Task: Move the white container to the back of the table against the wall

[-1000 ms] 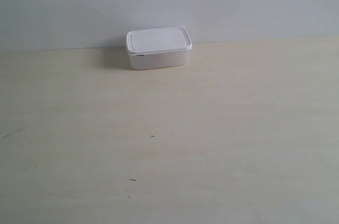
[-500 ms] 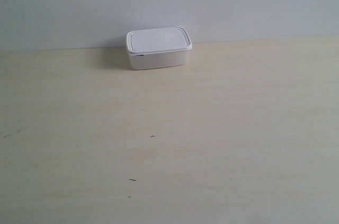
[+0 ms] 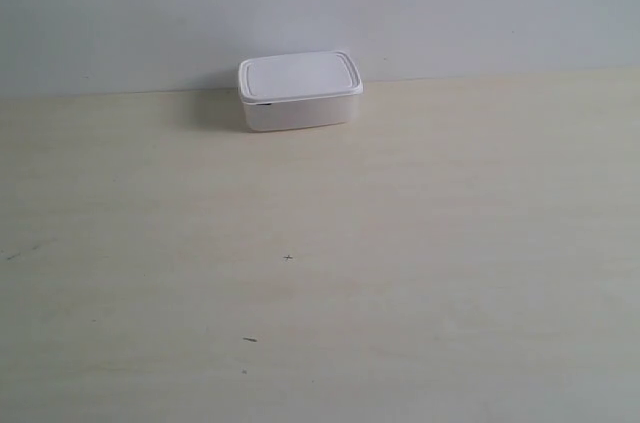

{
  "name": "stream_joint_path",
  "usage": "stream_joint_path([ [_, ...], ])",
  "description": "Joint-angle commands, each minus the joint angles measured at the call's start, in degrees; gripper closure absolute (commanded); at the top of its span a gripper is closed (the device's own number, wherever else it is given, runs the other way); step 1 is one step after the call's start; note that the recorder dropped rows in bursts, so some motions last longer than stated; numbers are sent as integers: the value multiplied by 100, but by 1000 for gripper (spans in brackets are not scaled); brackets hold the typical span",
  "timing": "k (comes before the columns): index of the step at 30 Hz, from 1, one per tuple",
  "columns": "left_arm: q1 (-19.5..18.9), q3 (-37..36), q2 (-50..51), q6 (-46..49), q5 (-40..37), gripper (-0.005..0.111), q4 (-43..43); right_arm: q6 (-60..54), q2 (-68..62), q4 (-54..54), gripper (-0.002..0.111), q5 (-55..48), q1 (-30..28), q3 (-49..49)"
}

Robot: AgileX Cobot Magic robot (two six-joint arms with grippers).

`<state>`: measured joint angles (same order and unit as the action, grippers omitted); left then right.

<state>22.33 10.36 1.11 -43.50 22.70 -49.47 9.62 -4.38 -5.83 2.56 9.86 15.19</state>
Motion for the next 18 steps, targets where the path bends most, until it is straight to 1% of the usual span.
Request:
stream_joint_path([
  [1,-474,-165,-111,-20,7,107,-13,0,431,28,108,33,-607,-22],
  [4,-675,-165,-111,-20,7,107,-92,0,438,10,108,33,-661,-22],
  [8,-694,-165,-111,-20,-13,107,-92,0,438,10,108,9,-661,-22],
  [10,-694,-165,-111,-20,-27,107,-104,0,438,10,108,-212,-661,-22],
  [12,-694,-165,-111,-20,-100,107,-144,0,438,10,108,-640,-661,-22],
  [13,-694,-165,-111,-20,-351,107,-134,0,438,21,108,-792,-661,-22],
  [14,-694,-165,-111,-38,-916,107,-52,0,438,38,108,-897,-661,-22],
  [15,-694,-165,-111,-52,-1238,107,69,0,438,38,108,-907,-661,-22],
  [16,-694,-165,-111,-63,-1690,107,438,0,373,148,108,-851,-661,-22],
  [18,-694,-165,-111,-209,-1868,107,859,0,88,540,108,-606,-661,-22],
])
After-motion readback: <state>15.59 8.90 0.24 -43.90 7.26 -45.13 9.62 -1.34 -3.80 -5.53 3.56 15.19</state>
